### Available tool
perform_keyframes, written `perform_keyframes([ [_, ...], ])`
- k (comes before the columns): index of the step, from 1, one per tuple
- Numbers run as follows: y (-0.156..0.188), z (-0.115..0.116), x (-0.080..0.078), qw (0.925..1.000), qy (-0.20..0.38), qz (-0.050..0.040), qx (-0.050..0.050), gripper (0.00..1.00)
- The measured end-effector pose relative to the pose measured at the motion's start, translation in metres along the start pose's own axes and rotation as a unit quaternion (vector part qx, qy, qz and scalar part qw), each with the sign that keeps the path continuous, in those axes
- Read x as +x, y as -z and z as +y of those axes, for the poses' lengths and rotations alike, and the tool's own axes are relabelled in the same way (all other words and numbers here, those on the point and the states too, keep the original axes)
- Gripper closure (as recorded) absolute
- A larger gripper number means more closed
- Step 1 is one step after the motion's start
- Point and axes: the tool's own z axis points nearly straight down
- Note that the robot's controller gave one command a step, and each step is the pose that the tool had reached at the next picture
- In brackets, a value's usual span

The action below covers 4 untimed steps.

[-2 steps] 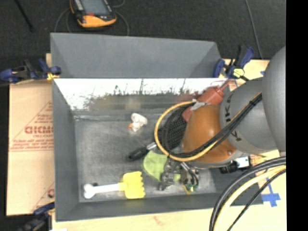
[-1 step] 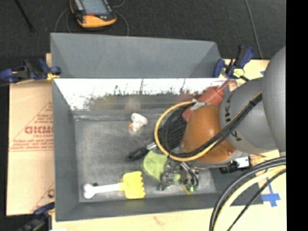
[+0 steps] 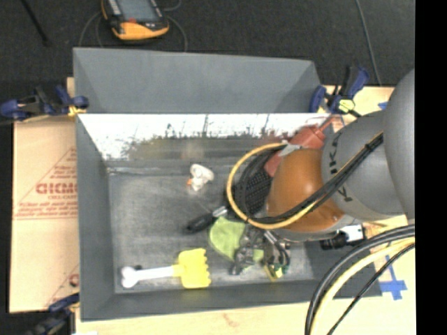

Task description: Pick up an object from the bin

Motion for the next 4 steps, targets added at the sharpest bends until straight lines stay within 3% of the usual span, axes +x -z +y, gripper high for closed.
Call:
perform_keyframes([
  [1, 0.000, 0.006, -0.009, 0.9999, -0.016, 0.0023, 0.003, 1.00],
  [2, 0.001, 0.002, -0.009, 1.0000, 0.000, -0.0032, -0.001, 1.00],
  [3, 0.000, -0.002, -0.011, 1.0000, 0.008, -0.0013, 0.001, 1.00],
  [4, 0.002, -0.037, -0.013, 0.9984, 0.057, -0.0035, -0.001, 1.00],
])
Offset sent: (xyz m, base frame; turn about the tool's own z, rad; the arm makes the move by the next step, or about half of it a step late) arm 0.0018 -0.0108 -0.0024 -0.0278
